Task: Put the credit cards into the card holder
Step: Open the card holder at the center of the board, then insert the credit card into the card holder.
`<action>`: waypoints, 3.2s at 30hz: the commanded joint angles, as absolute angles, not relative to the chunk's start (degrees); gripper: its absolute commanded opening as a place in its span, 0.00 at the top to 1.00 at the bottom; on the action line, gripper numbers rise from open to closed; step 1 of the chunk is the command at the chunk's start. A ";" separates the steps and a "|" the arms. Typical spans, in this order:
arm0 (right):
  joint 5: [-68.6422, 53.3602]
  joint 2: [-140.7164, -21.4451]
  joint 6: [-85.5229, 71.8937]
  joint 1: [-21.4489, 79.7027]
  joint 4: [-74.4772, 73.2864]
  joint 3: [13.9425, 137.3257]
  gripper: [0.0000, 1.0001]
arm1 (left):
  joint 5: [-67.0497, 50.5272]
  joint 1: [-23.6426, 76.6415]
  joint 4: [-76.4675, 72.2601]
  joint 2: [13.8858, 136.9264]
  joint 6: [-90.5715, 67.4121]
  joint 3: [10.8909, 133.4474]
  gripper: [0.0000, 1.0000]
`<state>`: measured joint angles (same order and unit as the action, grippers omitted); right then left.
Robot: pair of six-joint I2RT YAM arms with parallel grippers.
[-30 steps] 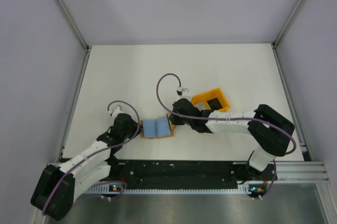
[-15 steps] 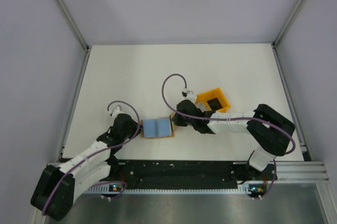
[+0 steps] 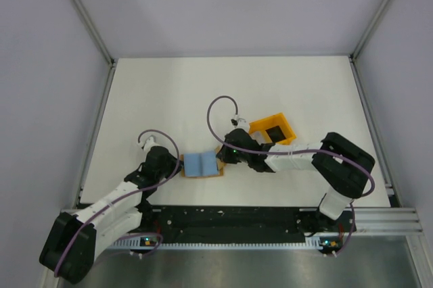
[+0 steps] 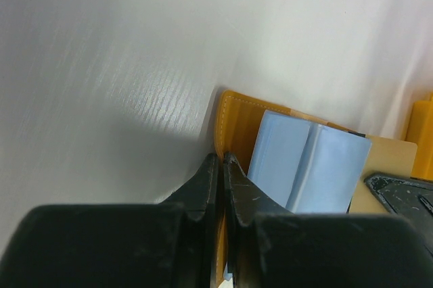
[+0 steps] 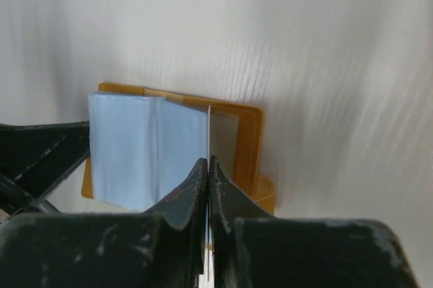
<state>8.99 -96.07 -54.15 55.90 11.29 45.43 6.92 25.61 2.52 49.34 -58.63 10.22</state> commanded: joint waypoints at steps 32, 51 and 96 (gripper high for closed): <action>-16.10 -105.82 -54.41 53.88 26.14 51.85 1.00 | 4.66 25.84 -6.15 50.45 -61.17 6.50 1.00; -7.38 -106.52 -49.57 52.82 16.44 51.15 1.00 | 5.01 25.84 -3.78 44.91 -60.82 4.13 0.39; -8.00 -106.08 -60.55 49.22 35.58 39.56 1.00 | 2.55 25.93 -10.72 51.42 -59.59 2.46 1.00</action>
<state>-7.92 -103.26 -57.60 49.58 31.11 40.88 2.11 25.76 -12.64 50.52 -61.30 3.68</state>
